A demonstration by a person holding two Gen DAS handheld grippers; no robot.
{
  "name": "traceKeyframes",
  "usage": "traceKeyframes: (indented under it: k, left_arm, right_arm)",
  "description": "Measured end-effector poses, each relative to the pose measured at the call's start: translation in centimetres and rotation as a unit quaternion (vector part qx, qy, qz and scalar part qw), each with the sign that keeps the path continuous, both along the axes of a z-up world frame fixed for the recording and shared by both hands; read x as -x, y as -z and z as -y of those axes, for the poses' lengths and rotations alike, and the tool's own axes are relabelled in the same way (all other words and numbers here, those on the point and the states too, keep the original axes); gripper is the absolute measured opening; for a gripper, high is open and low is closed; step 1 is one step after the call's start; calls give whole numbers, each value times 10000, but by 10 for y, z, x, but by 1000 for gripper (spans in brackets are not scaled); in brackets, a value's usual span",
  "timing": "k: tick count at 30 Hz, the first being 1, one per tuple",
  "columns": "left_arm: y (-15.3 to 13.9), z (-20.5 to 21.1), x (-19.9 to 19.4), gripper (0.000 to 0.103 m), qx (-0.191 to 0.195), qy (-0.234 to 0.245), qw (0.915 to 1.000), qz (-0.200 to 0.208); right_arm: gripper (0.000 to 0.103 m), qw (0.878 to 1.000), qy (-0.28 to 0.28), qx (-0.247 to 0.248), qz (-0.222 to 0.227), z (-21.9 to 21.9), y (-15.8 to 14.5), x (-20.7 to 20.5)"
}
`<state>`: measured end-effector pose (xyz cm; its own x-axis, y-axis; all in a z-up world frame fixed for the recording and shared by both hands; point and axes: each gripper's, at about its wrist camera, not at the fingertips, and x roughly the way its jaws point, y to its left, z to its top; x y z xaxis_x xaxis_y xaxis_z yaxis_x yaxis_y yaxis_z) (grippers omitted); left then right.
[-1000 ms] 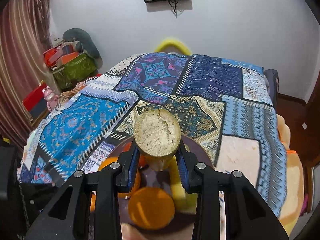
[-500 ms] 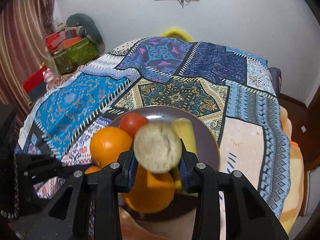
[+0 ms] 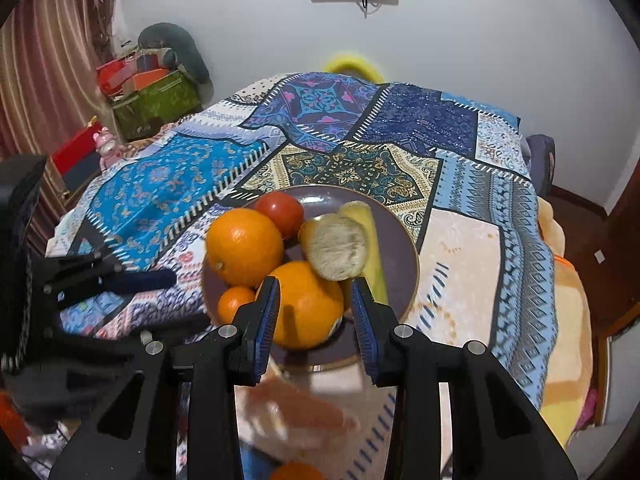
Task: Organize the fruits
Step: 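Open both tools and withdraw them from the plate, then grasp the pale pink pomelo piece with the right tool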
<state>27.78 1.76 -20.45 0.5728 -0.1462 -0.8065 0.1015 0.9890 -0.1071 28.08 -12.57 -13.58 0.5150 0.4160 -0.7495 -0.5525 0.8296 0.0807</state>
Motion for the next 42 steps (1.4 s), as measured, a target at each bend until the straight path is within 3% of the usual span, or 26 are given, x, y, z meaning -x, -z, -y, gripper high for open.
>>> traceKeyframes:
  k: [7, 13, 17, 20, 22, 25, 36, 39, 42]
  left_arm:
    - [-16, -8, 29, 54, -36, -118, 9999, 109]
    - [-19, -15, 52, 60, -110, -219, 9996, 122]
    - [-11, -21, 61, 60, -85, -274, 9996, 11]
    - [-1, -24, 61, 60, -57, -291, 9995, -97]
    - [7, -27, 60, 60, -21, -303, 9993, -203]
    - [20, -31, 56, 60, 39, -310, 9990, -332]
    - [46, -37, 35, 60, 212, -295, 9980, -523]
    - [48, -38, 33, 60, 216, -279, 9980, -520]
    - [46, -37, 34, 60, 248, -257, 9980, -513]
  right_arm:
    - [41, 10000, -38, -8, 52, 14, -11, 37]
    - [48, 9999, -74, -5, -114, 21, -1, 61]
    - [62, 9991, -101, -51, -399, 20, 16, 69]
    - [64, 9983, -100, 22, -569, 16, 28, 70]
    - [67, 9981, -67, 146, -602, 12, 34, 67]
    - [80, 9978, -62, 395, -526, 4, 43, 59]
    - [81, 9906, -444, 1254, -330, -25, 70, 39]
    - [78, 9914, -471, 1140, -446, -25, 73, 32]
    - [67, 9927, -513, 933, -560, -22, 72, 31]
